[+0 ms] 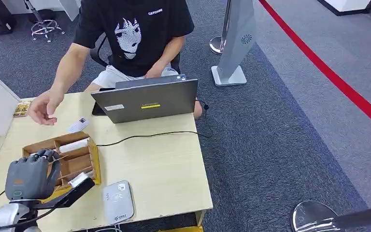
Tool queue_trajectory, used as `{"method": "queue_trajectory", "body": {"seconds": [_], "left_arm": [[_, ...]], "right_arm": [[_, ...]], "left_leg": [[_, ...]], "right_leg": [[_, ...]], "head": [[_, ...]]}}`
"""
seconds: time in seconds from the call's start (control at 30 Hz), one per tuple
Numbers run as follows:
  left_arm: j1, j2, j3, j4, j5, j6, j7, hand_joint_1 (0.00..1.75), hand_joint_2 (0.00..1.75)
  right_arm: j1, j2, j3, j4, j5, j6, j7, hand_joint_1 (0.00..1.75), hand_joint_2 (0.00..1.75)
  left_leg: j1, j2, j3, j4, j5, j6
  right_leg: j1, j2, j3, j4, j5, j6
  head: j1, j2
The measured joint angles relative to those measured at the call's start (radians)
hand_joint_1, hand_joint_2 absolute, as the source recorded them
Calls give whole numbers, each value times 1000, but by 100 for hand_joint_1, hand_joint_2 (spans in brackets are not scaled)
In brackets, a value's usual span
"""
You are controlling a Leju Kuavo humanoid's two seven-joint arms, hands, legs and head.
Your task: Pass the card to the sensor for recognition and then transmit it.
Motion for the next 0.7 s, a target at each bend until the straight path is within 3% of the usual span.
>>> {"method": "queue_trajectory", "body": {"seconds": [0.13,0.27,0.4,0.43,0.47,0.5,0.7], "left_arm": [[-2,1,0,-2,0,-5,2,175,175],[-48,14,5,-37,0,-70,51,175,175],[-81,21,26,-36,10,-73,51,175,175],[-81,21,26,-36,11,-72,49,65,175],[-81,21,26,-36,13,-71,49,9,175],[-81,21,26,-36,16,-70,48,0,175],[-64,1,44,-66,82,-43,36,0,175]], "right_arm": [[0,0,0,0,0,0,0,0,175],[-1,0,-3,3,15,5,1,0,175],[-3,0,-18,14,37,18,-5,0,175],[-3,0,-19,14,37,18,-6,0,175],[-3,0,-20,14,37,18,-6,0,175],[-3,0,-21,14,37,18,-6,0,175],[-3,0,-19,14,18,4,-3,0,175]], "left_leg": [[0,0,0,0,0,0],[0,0,0,0,0,0],[0,0,0,0,0,0],[0,0,0,0,0,0],[0,0,0,0,0,0],[0,0,0,0,0,0],[0,0,0,0,0,0]], "right_leg": [[0,0,0,0,0,0],[0,0,0,0,0,0],[0,0,0,0,0,0],[0,0,0,0,0,0],[0,0,0,0,0,0],[0,0,0,0,0,0],[0,0,0,0,0,0]], "head": [[0,0],[0,0],[0,0],[0,0],[0,0],[0,0],[0,0]]}}
